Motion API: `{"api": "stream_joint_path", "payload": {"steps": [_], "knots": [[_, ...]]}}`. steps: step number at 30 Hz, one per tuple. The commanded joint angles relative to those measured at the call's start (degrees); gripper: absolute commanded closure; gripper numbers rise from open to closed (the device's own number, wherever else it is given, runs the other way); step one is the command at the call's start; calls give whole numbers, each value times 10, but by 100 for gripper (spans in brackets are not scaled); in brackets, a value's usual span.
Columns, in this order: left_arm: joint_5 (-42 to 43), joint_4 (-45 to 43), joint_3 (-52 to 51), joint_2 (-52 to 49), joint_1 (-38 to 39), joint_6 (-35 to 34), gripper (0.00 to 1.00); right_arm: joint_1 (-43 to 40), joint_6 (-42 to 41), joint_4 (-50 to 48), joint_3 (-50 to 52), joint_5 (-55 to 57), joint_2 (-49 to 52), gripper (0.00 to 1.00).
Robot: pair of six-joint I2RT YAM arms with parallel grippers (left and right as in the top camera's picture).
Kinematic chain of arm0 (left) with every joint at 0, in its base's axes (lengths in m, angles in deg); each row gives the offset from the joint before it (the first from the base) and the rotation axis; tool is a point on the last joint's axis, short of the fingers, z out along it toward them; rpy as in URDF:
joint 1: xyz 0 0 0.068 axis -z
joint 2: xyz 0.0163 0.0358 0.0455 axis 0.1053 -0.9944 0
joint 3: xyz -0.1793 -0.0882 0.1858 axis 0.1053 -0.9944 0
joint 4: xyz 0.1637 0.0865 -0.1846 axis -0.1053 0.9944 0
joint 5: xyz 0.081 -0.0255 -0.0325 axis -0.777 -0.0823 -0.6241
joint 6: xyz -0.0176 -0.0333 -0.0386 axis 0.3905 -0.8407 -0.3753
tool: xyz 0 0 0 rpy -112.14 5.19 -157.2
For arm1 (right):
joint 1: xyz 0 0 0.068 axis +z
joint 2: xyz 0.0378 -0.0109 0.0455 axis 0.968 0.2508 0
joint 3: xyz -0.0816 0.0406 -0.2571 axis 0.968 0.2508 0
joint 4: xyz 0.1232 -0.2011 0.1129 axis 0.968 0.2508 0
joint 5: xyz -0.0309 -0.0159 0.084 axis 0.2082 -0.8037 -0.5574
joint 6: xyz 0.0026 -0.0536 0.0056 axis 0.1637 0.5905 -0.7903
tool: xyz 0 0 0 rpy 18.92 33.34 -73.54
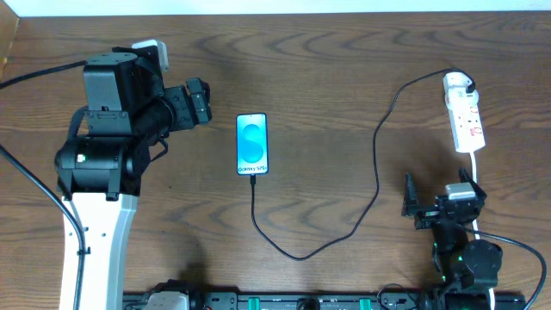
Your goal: Plug charger to phone and switch on socket
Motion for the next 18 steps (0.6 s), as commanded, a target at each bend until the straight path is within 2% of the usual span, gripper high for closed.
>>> {"api": "stream_joint_path", "payload": {"steps": [1, 18], "knots": [[-1, 2, 3, 1, -2, -3, 7, 2, -10, 2, 2, 3, -3, 1], [-1, 2, 3, 1, -2, -3, 7, 2, -10, 2, 2, 3, -3, 1]]}}
